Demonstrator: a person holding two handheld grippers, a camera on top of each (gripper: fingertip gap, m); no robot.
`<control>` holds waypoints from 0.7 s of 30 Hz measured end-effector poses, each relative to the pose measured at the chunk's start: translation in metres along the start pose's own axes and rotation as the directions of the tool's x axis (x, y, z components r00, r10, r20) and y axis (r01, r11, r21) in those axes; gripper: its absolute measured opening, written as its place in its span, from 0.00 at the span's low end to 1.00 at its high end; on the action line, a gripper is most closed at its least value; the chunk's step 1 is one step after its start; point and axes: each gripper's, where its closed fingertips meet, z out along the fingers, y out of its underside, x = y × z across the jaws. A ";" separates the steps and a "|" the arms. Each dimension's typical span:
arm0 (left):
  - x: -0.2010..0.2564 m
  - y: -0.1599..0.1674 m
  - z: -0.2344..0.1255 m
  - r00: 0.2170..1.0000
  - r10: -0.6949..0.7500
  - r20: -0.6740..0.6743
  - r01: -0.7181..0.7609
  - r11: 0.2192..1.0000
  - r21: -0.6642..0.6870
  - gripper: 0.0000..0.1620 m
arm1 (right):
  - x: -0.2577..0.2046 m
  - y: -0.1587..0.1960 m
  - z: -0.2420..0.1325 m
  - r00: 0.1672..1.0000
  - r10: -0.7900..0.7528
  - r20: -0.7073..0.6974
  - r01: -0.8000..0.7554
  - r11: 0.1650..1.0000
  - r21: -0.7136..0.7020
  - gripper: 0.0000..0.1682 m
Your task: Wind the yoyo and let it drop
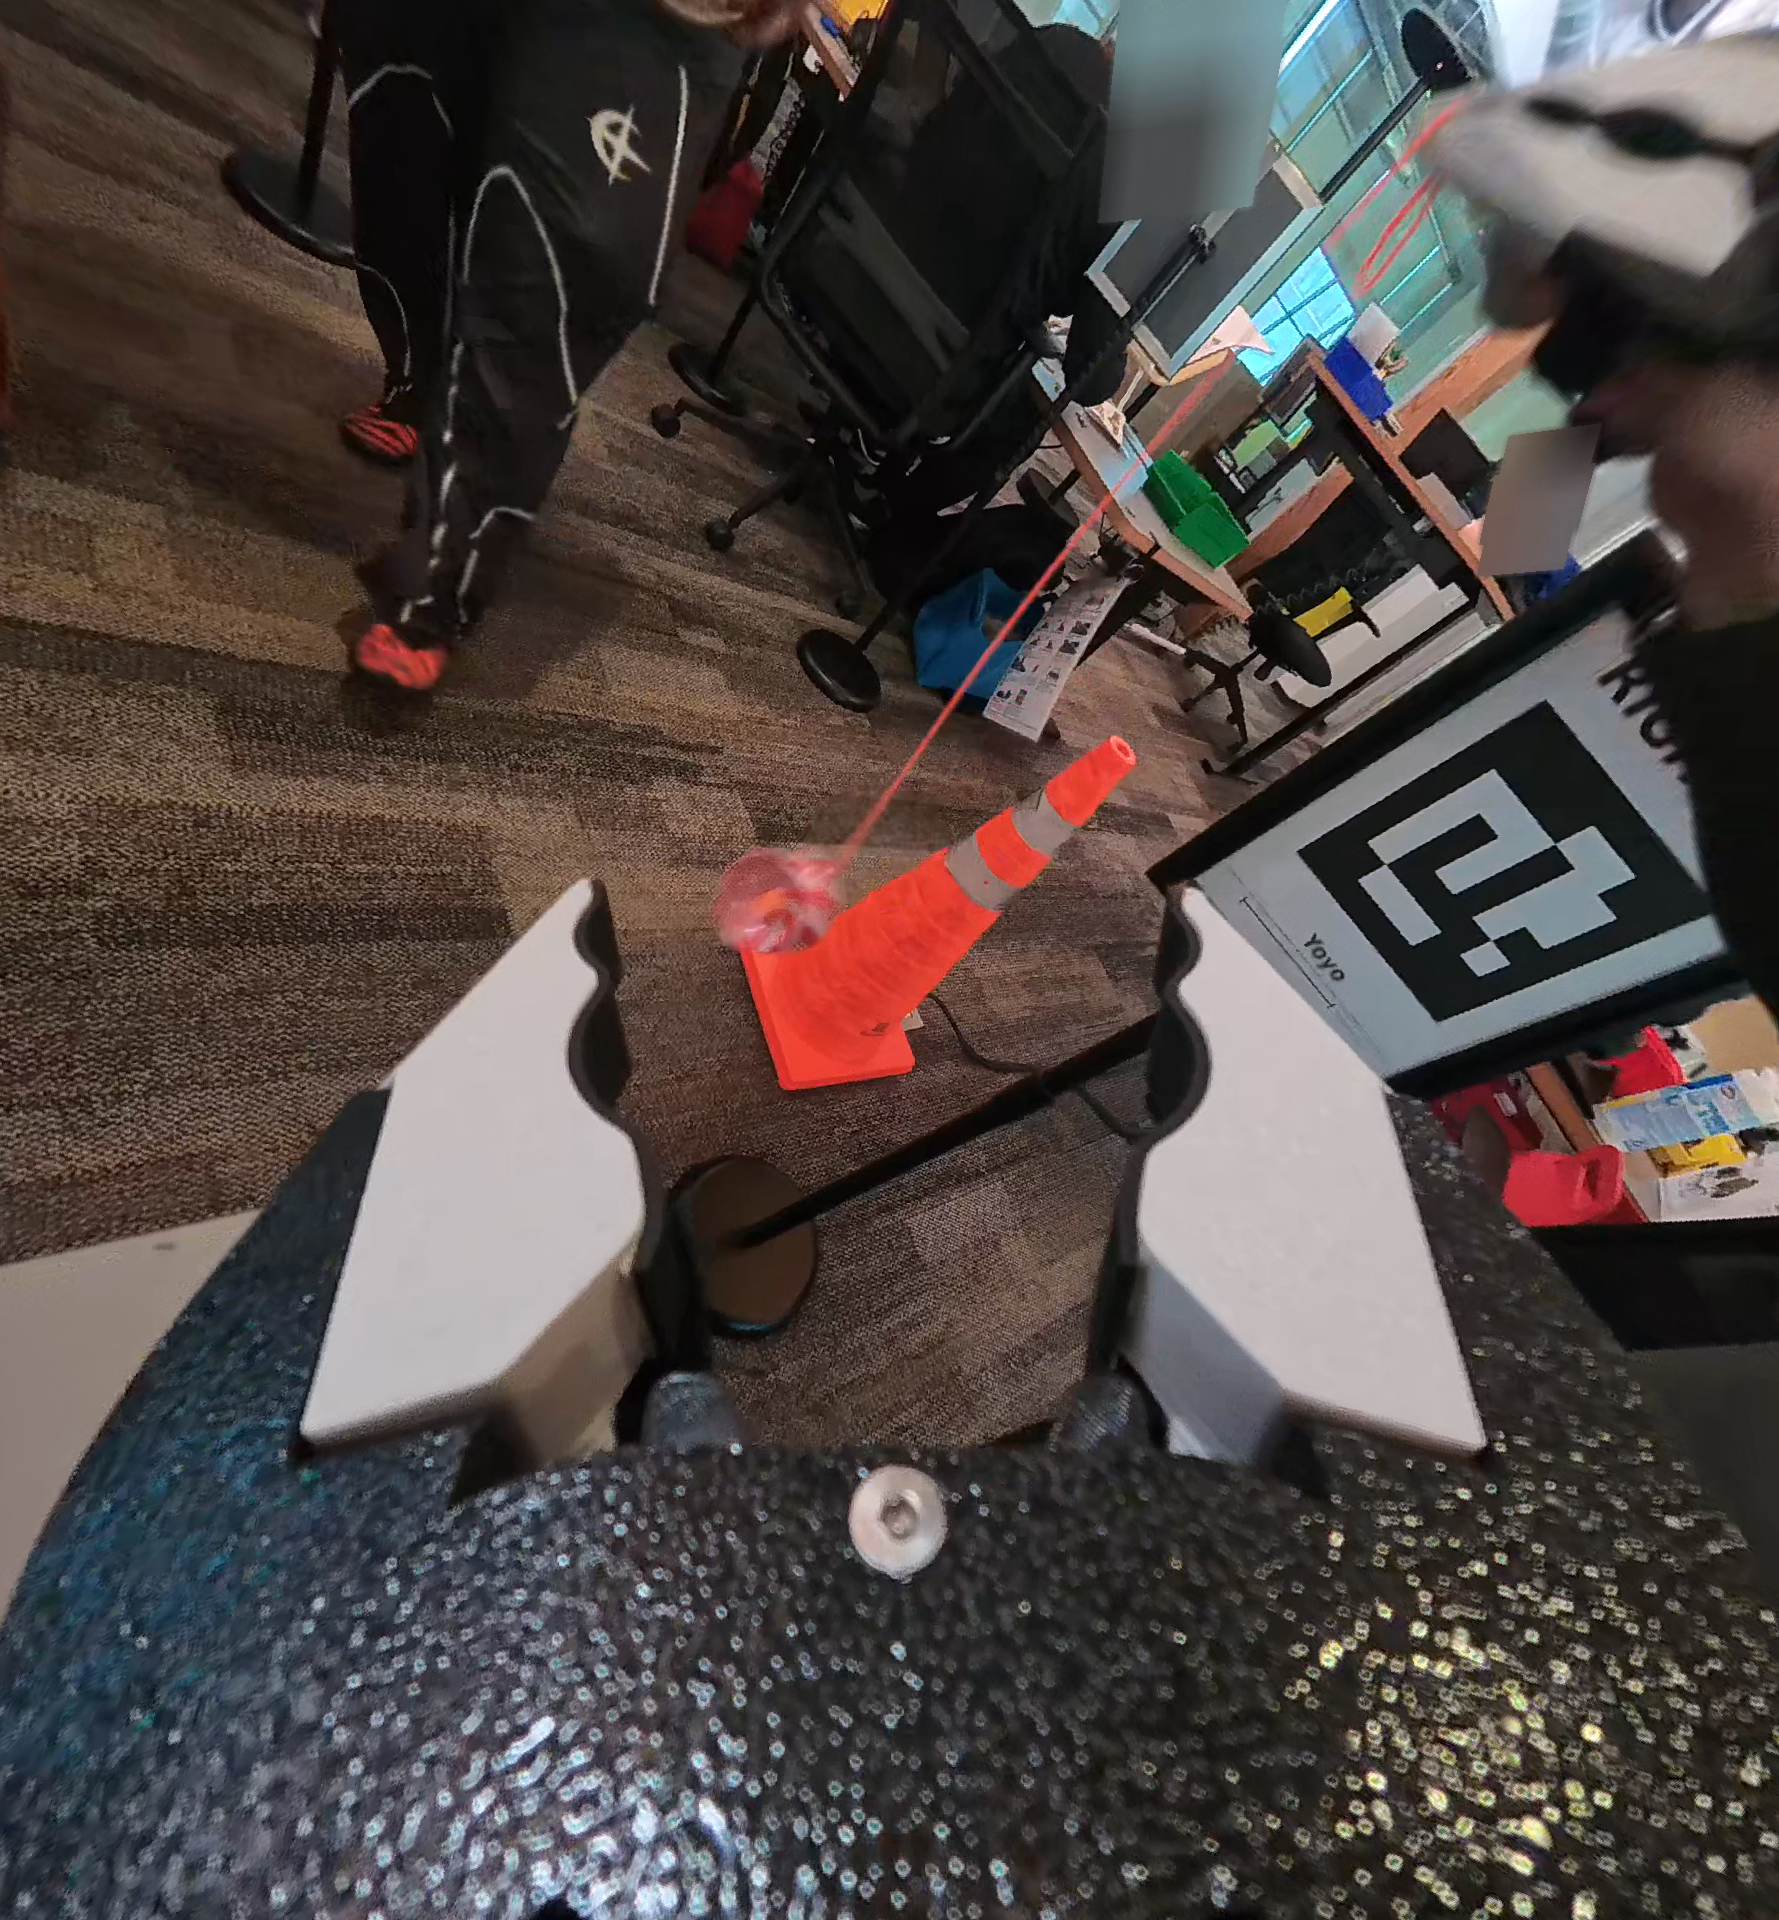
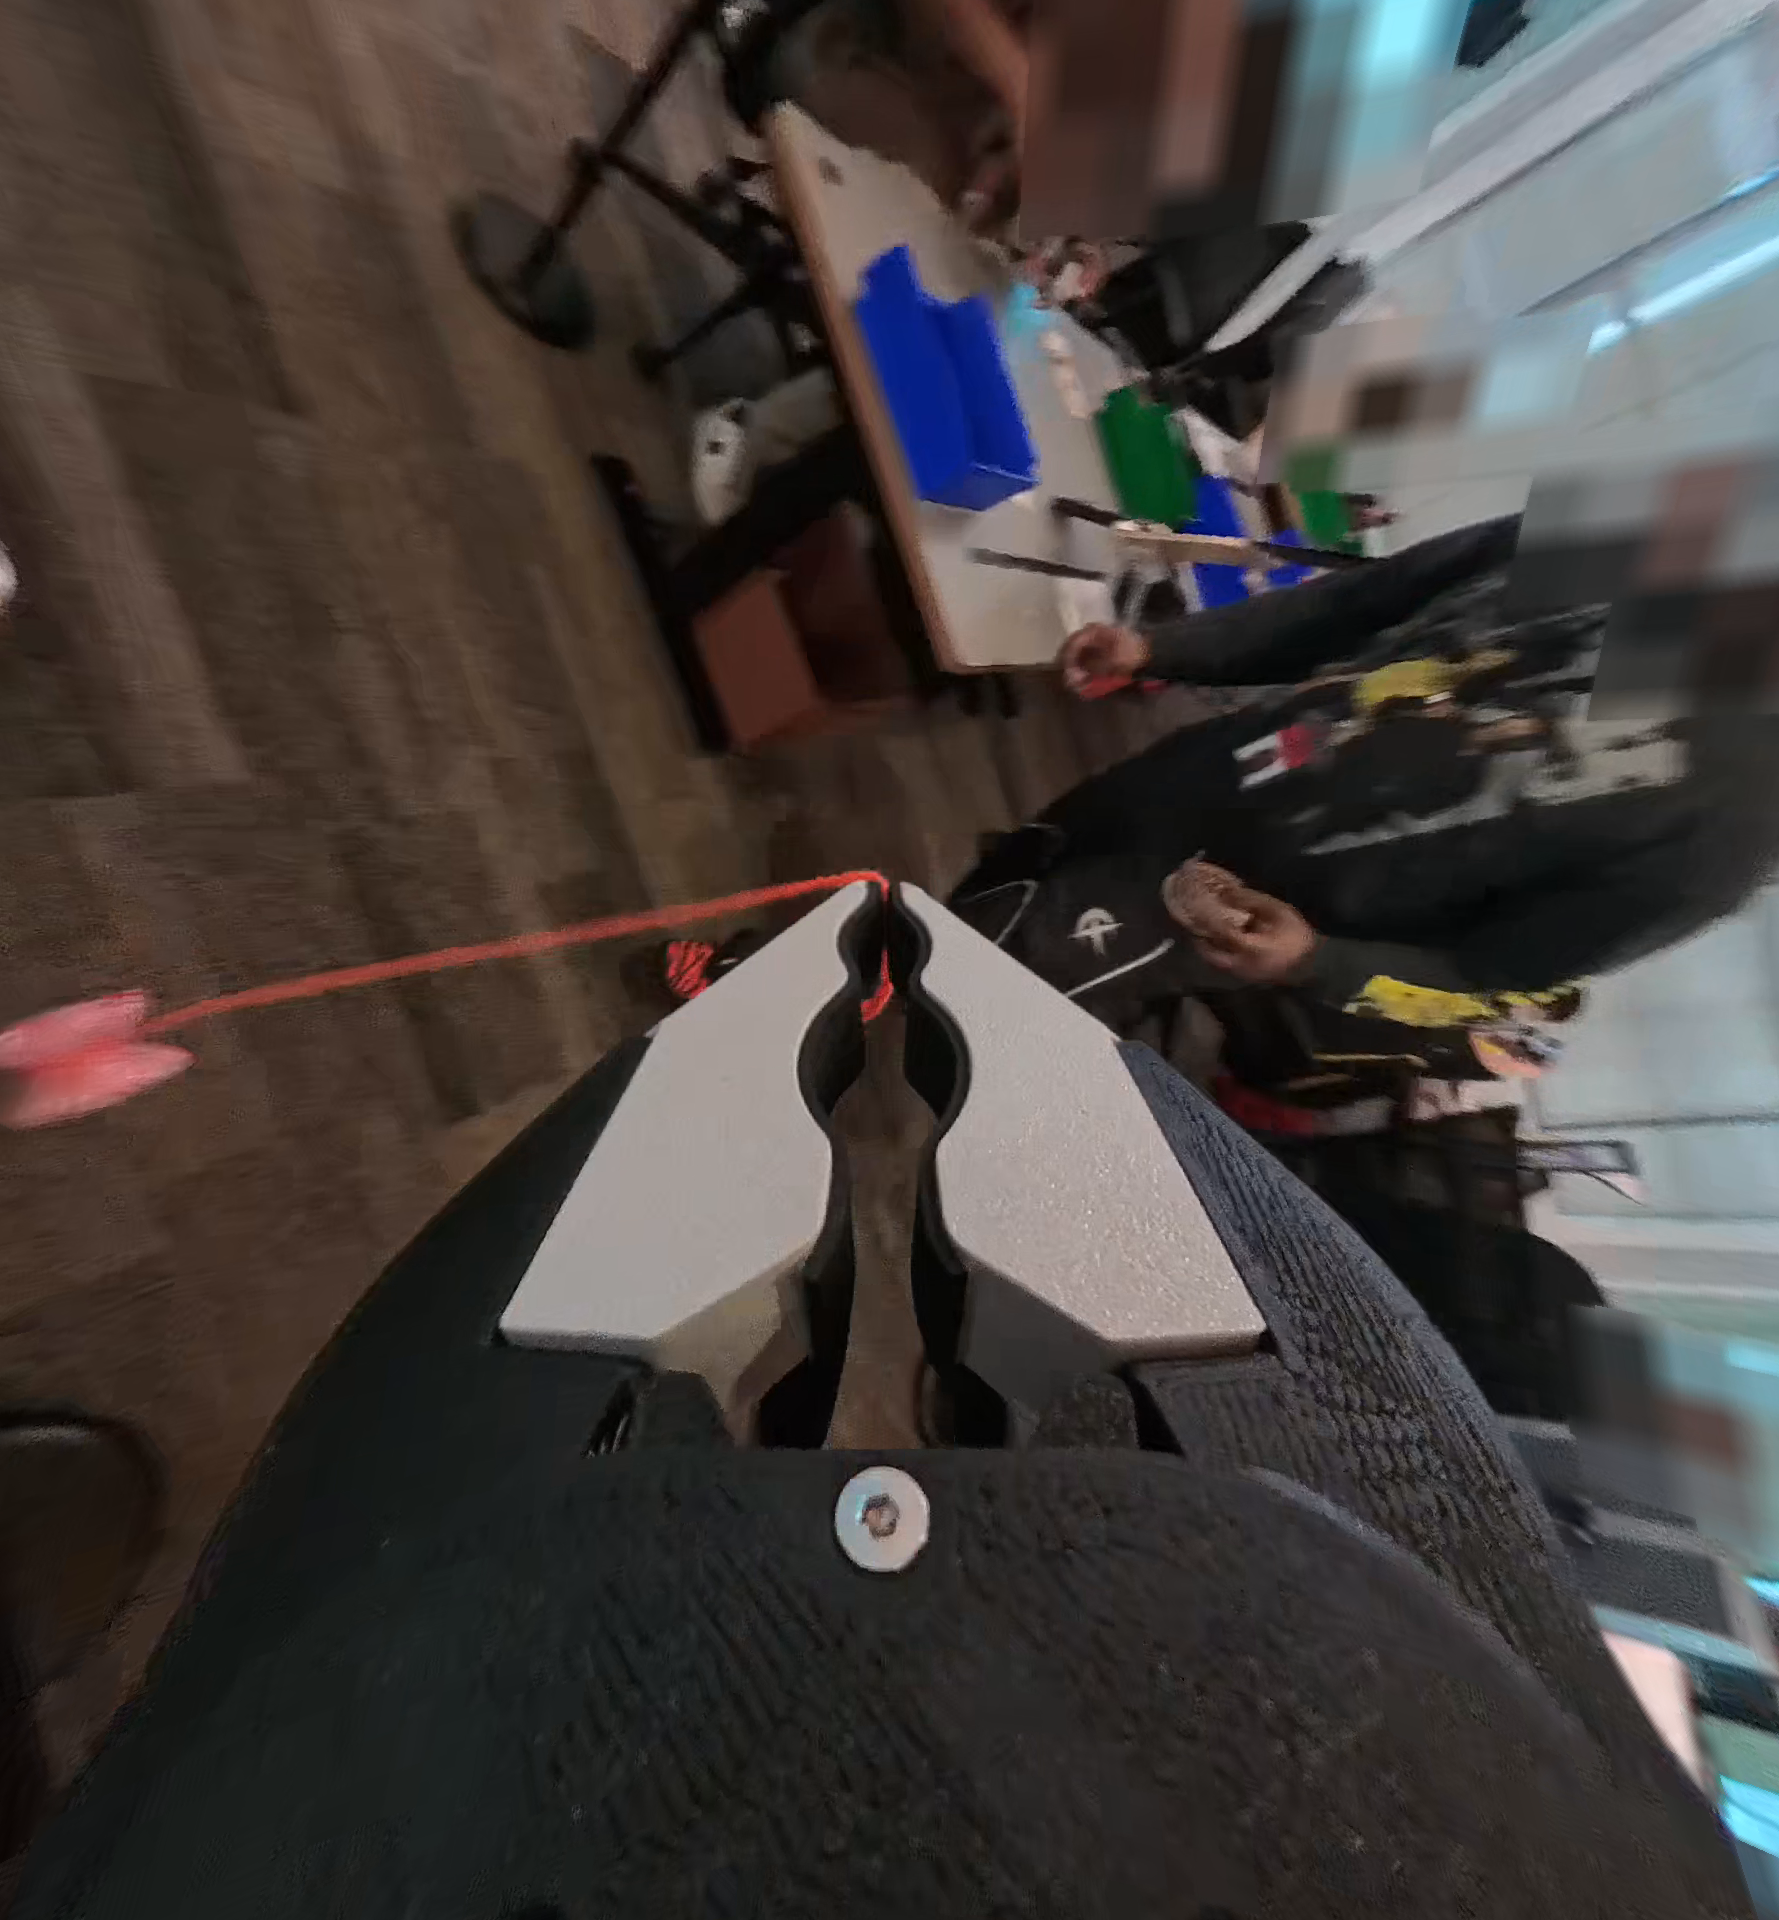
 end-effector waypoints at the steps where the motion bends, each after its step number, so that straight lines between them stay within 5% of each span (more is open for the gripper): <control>1: -0.001 0.002 -0.002 1.000 -0.002 0.002 0.002 1.000 0.000 0.62 | -0.025 0.007 0.008 0.999 0.000 0.050 0.000 1.000 0.000 0.00; 3: 0.000 0.006 -0.004 1.000 -0.005 0.002 0.005 1.000 -0.003 0.62 | -0.056 0.018 0.018 0.993 -0.032 0.115 0.035 0.999 -0.019 0.00; 6: 0.002 0.009 -0.006 1.000 -0.004 -0.001 0.004 1.000 -0.012 0.62 | -0.029 0.001 0.010 0.996 -0.050 0.078 0.048 0.998 0.029 0.00; 12: 0.008 0.017 -0.005 0.999 -0.013 -0.032 0.012 0.999 -0.036 0.61 | 0.113 -0.094 -0.042 0.981 -0.190 -0.044 0.195 0.971 0.140 0.00; 13: 0.009 0.018 -0.003 0.999 -0.013 -0.035 0.012 0.999 -0.038 0.61 | 0.146 -0.110 -0.052 0.969 -0.223 -0.106 0.235 0.965 0.120 0.00; 15: 0.011 0.017 0.002 0.999 -0.010 -0.042 0.008 0.999 -0.044 0.61 | 0.245 -0.147 -0.092 0.867 -0.226 -0.444 0.287 0.955 0.074 0.00; 17: 0.016 0.016 0.007 0.999 0.005 -0.045 -0.008 0.999 -0.048 0.61 | 0.308 -0.178 -0.144 0.802 -0.093 -0.590 0.231 0.960 0.162 0.00; 19: 0.019 0.015 0.010 0.998 0.012 -0.053 -0.015 0.999 -0.051 0.61 | 0.322 -0.192 -0.166 0.837 0.005 -0.548 0.161 0.953 0.255 0.00; 21: 0.020 0.017 0.010 0.998 0.008 -0.061 -0.011 0.999 -0.053 0.61 | 0.312 -0.191 -0.163 0.847 -0.052 -0.529 0.192 0.958 0.212 0.00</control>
